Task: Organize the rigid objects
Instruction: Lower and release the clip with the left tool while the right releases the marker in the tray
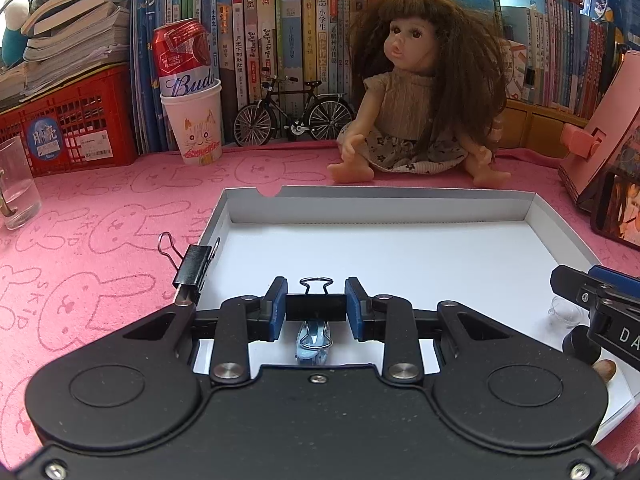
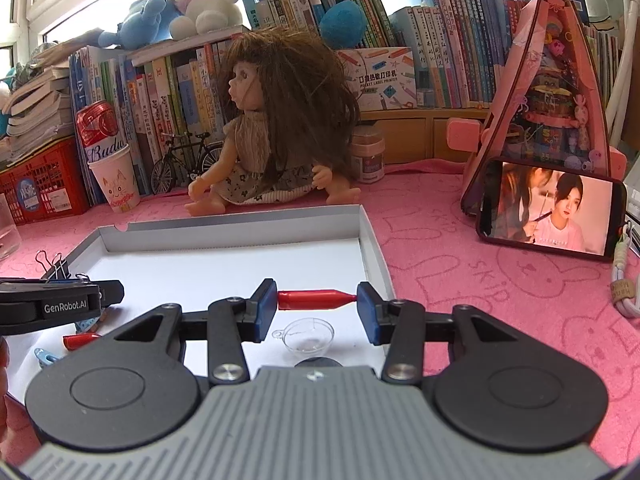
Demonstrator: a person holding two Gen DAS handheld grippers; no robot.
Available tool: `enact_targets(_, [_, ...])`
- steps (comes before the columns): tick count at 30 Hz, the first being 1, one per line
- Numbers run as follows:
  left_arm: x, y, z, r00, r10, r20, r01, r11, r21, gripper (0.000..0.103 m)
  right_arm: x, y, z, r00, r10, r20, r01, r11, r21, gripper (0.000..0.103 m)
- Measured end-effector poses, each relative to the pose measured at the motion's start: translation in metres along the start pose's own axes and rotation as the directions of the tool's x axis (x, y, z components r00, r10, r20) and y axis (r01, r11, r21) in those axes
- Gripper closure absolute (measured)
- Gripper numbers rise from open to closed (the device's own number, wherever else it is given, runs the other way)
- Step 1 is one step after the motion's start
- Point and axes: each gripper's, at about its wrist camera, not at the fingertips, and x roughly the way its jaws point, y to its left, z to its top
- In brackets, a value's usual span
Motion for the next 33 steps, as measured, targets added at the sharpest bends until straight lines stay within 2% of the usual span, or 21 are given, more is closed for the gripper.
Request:
enact_targets(10, [0.0048,0.0008,-0.0015,1.0,0.0,-0.013,0.0,1.0,0.0,0.073,0.006,-0.0008,-0.0006,0.999,-0.006,-0.038,0.006,1.0,0.003,0.053])
enact_targets(30, [0.0064,0.003,-0.0026,1.0,0.0,-0.02,0.0,1.0,-0.01,0.073,0.007,0.0013,-0.0007,0.999,-0.009,-0.044,0.009,1.0,-0.012,0.052])
enact_targets(31, [0.0065,0.003,-0.0028,1.0,-0.001,-0.02,0.001,1.0,-0.01,0.073,0.0069,0.0015,-0.0007,0.999,-0.009,-0.044,0.009,1.0,-0.012,0.051])
enact_targets(33, [0.0063,0.0031,-0.0029,1.0,-0.004,-0.021,0.004,1.0,-0.009,0.07,0.0069,0.0015,-0.0007,0.999,-0.009,-0.043,0.009,1.0,-0.013,0.044])
